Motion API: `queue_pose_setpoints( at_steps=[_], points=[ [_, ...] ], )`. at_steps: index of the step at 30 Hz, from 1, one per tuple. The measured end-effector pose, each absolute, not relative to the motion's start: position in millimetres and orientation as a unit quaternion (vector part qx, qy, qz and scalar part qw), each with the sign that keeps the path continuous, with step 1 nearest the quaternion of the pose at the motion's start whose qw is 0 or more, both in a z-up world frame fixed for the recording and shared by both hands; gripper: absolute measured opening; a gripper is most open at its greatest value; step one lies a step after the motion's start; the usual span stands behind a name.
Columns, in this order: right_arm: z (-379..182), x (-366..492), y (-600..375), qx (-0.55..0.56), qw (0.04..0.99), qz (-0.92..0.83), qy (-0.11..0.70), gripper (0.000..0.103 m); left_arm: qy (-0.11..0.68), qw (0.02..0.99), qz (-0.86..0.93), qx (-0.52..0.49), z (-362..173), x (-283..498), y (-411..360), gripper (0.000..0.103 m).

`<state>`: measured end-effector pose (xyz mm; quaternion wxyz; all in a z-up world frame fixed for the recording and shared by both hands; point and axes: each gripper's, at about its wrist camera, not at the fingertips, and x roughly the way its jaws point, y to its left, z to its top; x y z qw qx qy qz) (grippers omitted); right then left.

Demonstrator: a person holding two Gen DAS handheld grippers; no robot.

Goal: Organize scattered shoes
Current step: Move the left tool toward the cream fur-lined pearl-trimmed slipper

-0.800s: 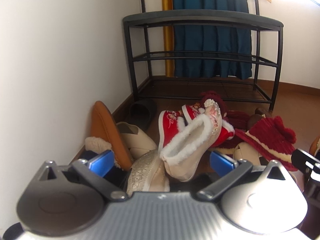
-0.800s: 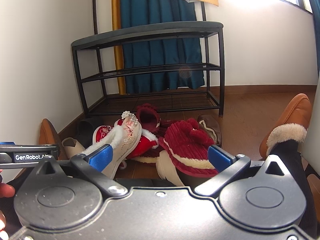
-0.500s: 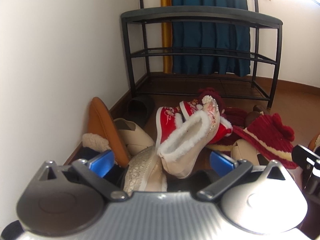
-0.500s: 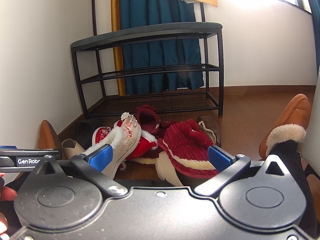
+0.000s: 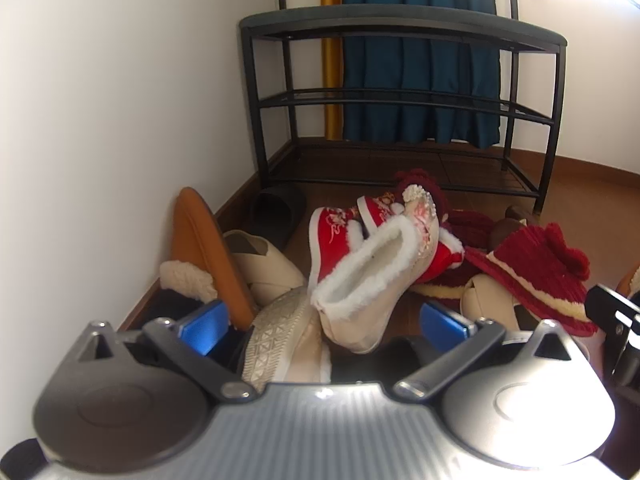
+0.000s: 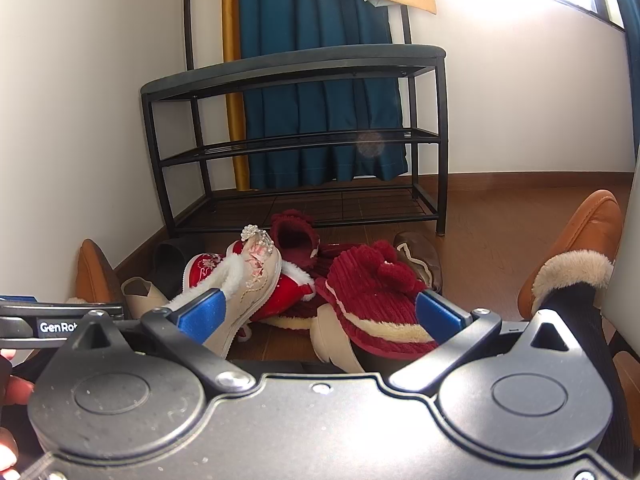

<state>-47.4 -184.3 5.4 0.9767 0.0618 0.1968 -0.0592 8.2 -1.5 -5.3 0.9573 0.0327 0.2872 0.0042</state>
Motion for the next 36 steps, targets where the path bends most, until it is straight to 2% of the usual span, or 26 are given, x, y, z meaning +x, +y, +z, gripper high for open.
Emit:
queue_pose_setpoints(
  at_steps=[36],
  points=[
    [-5,-26,-192,0.057,0.976,-0.066,0.201,0.103,0.302,0.952,-0.004,0.036,-14,43,-6,0.103]
  ],
)
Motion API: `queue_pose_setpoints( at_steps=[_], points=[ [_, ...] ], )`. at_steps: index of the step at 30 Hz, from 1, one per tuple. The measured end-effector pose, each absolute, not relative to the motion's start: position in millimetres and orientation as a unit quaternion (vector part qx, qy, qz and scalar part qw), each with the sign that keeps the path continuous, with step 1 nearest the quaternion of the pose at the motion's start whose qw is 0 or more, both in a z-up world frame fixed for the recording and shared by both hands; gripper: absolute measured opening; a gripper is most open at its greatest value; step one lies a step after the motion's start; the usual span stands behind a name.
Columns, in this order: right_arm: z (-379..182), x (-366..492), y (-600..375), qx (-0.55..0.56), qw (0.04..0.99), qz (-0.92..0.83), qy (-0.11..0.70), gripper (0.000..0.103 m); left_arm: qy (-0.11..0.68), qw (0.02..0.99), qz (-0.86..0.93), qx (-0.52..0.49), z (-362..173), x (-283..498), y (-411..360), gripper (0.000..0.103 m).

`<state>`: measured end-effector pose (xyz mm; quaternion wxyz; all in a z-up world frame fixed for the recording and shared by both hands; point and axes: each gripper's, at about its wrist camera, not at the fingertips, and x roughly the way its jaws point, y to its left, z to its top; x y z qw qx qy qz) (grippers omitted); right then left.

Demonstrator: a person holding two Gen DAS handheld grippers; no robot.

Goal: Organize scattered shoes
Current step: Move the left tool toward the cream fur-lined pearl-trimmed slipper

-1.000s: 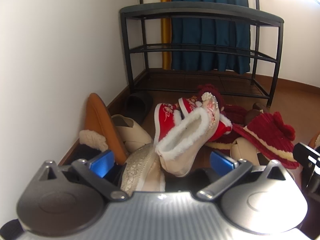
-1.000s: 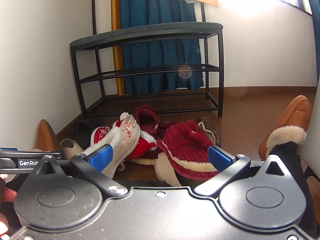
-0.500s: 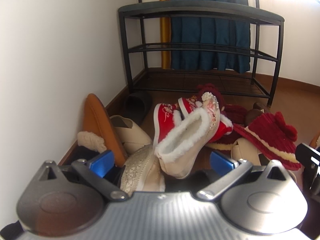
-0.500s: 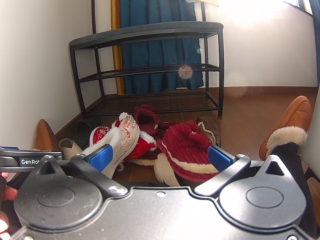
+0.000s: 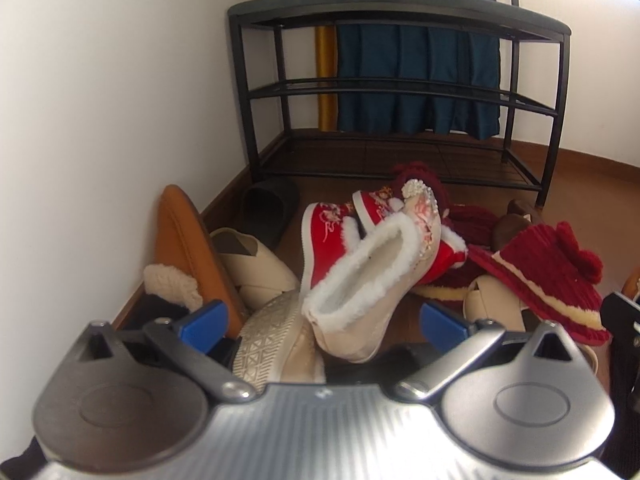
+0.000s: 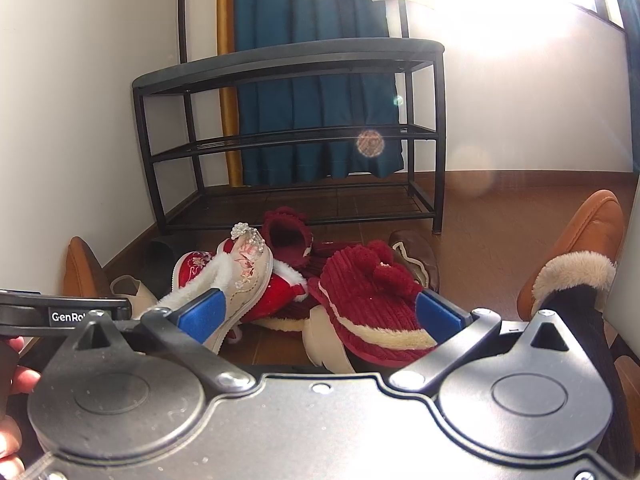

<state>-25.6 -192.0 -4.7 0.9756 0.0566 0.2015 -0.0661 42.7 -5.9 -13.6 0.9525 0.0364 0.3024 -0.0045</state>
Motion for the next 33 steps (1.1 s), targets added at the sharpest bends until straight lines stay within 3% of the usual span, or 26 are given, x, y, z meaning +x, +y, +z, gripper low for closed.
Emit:
queue_pose_setpoints(
  at_steps=[23,27,33],
  points=[
    [-7,-16,-198,0.058,0.976,-0.070,0.199,0.103,0.300,0.954,-0.007,-0.004,-9,74,4,0.103],
    [-7,-16,-200,0.060,0.976,-0.072,0.197,0.103,0.274,0.961,0.011,0.028,-6,74,0,0.103],
    [-8,-14,-202,0.064,0.976,-0.071,0.196,0.103,0.298,0.954,-0.011,0.020,-15,89,3,0.103]
  ],
)
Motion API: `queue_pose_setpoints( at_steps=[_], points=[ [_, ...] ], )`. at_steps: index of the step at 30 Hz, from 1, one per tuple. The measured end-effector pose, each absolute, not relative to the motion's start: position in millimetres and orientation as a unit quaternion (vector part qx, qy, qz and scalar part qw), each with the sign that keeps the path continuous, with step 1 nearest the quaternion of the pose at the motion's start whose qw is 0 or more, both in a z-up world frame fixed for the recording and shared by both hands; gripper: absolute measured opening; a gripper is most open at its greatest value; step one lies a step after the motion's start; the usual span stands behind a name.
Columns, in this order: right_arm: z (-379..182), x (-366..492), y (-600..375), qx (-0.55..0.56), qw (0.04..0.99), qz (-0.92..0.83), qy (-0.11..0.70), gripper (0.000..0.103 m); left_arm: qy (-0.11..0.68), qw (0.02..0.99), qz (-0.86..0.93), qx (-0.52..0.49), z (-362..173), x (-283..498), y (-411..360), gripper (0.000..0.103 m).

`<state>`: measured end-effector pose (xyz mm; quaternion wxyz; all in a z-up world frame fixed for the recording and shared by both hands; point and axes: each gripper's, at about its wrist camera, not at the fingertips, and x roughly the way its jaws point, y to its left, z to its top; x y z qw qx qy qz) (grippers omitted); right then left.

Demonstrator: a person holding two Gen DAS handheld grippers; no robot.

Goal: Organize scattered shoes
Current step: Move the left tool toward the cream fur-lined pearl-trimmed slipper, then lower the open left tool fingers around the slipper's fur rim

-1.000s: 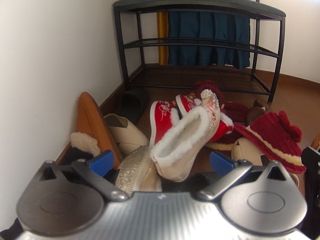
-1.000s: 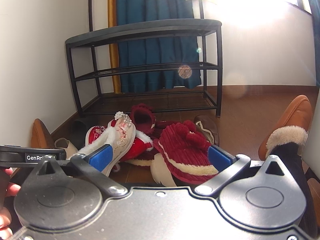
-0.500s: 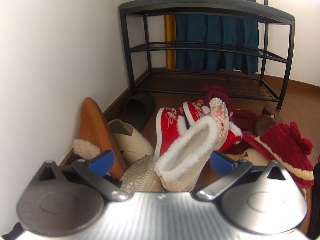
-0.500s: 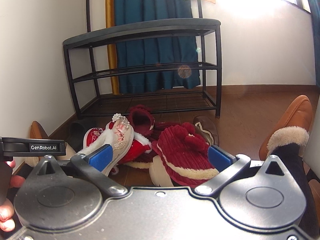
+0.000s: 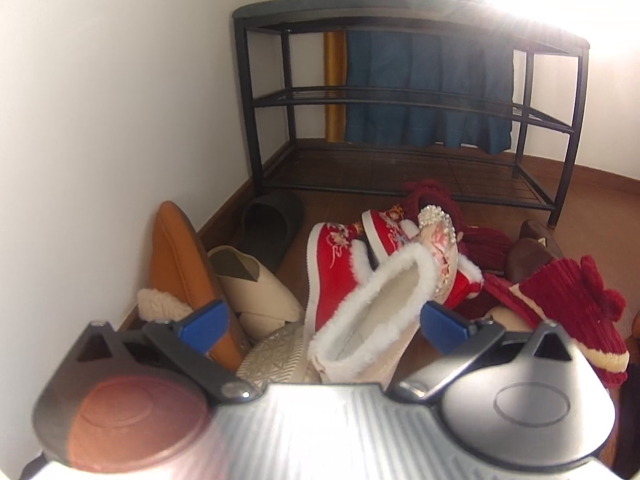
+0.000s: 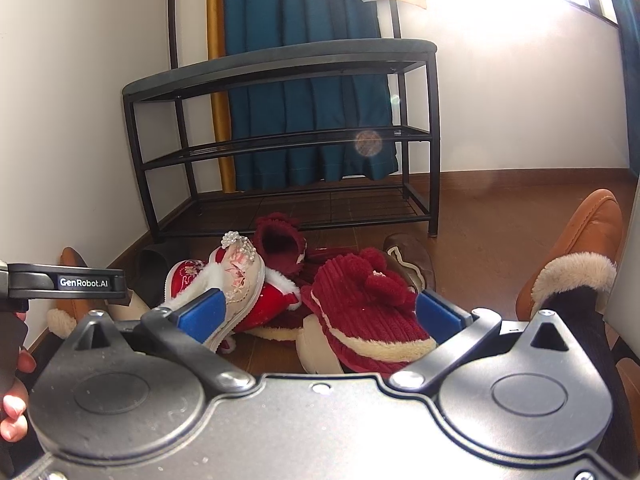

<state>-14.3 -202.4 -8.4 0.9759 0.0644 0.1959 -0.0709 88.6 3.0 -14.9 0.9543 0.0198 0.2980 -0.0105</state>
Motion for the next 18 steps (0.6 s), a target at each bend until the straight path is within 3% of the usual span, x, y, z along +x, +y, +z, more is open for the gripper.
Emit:
queue_pose_setpoints(
  at_steps=[6,18],
  points=[
    [-12,-12,-208,0.068,0.976,-0.074,0.195,0.103,0.271,0.961,-0.019,0.046,-24,91,0,0.103],
    [-22,-8,-209,0.088,0.974,-0.080,0.193,0.103,0.294,0.954,-0.053,0.031,-43,116,-6,0.103]
  ],
)
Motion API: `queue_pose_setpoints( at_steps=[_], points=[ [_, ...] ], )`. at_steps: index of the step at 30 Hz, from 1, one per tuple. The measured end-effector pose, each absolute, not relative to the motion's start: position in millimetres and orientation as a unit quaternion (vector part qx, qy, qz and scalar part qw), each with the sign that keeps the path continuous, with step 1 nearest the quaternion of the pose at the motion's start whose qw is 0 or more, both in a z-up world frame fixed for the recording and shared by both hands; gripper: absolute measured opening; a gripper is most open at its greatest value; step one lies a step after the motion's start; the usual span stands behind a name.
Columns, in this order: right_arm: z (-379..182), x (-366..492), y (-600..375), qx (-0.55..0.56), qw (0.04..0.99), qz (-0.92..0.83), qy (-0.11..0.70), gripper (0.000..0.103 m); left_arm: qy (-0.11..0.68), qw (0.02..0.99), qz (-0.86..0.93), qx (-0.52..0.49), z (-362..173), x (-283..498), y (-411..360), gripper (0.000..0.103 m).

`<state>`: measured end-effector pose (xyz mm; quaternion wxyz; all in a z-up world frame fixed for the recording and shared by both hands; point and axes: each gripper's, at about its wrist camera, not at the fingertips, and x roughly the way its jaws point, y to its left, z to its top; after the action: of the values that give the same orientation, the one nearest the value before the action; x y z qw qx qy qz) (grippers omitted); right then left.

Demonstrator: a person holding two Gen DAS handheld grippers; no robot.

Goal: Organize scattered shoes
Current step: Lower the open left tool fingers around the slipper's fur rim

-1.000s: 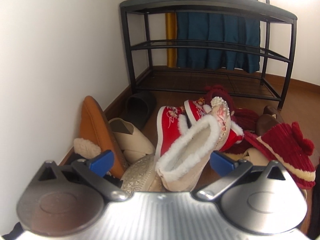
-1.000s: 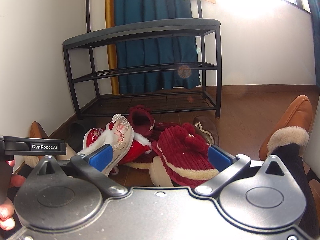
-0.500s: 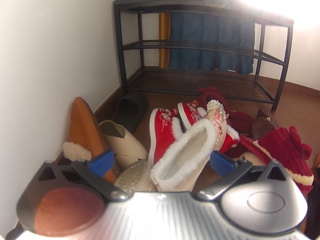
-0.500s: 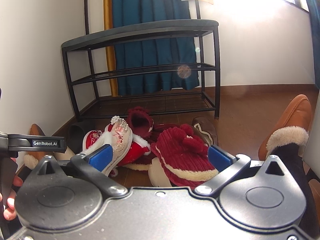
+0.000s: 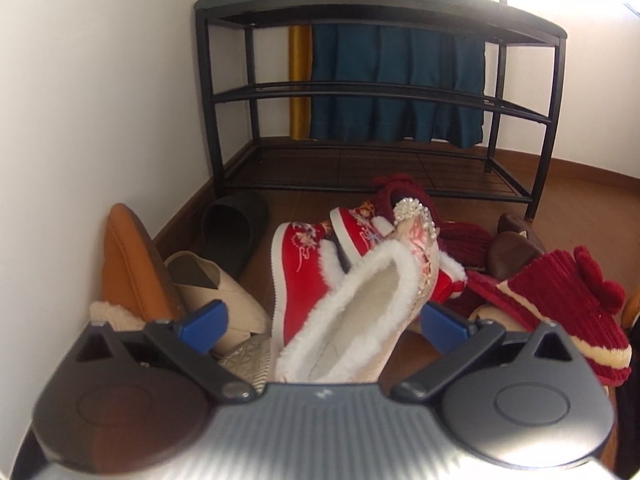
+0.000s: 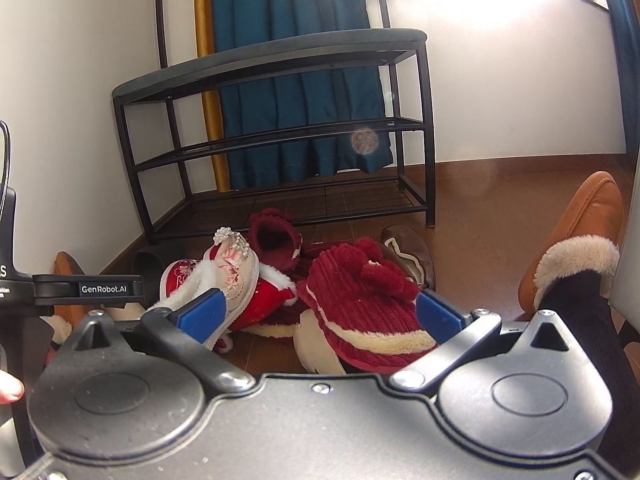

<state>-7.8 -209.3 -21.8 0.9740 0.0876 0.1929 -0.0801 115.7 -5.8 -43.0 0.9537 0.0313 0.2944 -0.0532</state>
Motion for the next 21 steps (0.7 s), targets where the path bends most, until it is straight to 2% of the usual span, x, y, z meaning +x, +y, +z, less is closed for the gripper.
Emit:
queue_pose_setpoints(
  at_steps=[21],
  points=[
    [-30,-3,-231,0.110,0.973,-0.079,0.187,0.103,0.271,0.957,-0.056,0.088,-59,117,-30,0.103]
  ],
)
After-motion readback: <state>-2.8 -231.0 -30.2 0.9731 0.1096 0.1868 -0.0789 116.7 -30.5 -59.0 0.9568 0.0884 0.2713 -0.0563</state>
